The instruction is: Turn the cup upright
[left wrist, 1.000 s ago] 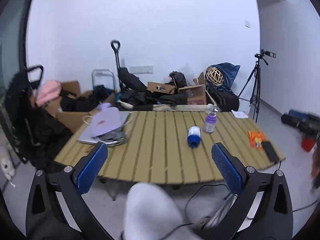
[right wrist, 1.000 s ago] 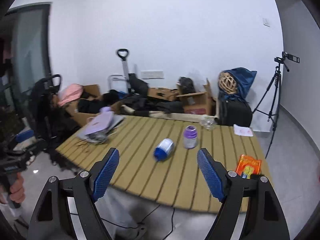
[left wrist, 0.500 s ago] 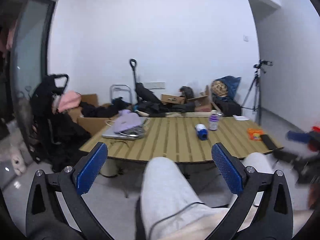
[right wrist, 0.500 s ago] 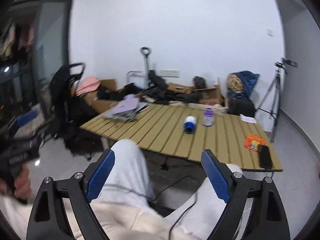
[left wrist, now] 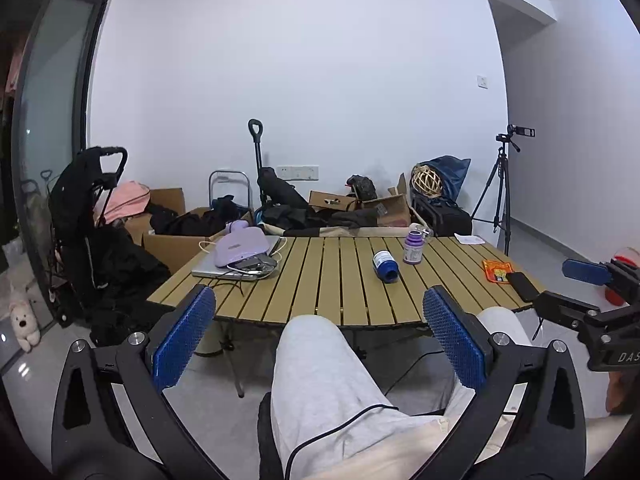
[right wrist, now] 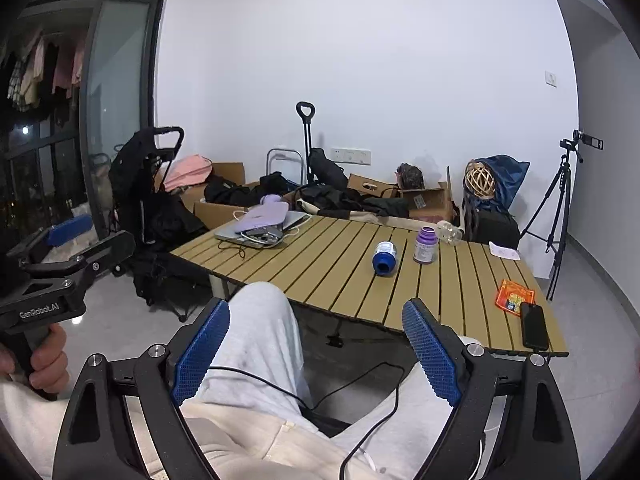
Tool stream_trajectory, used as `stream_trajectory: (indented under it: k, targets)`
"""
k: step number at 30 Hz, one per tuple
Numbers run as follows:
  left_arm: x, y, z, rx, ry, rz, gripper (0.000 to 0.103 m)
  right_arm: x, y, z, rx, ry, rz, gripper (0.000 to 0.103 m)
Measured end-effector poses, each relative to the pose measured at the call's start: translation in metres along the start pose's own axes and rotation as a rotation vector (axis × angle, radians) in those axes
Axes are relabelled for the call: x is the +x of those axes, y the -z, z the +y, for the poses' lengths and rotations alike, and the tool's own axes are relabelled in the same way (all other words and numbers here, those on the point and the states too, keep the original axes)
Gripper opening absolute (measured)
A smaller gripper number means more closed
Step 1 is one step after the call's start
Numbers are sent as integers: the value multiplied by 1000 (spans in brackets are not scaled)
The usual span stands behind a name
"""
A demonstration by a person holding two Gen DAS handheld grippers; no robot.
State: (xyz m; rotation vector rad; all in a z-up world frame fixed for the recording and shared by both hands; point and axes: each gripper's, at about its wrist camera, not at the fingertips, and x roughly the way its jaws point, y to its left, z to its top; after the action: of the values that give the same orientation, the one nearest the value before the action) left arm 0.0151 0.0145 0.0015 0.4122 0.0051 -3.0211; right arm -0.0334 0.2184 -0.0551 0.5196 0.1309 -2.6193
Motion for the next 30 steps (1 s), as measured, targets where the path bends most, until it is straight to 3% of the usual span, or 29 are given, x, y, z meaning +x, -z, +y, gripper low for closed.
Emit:
stream_trajectory:
  k: [30]
  targets:
    - [0,-2,4,13,0,3,103,-10,-1,3,-21,-11,-33,92]
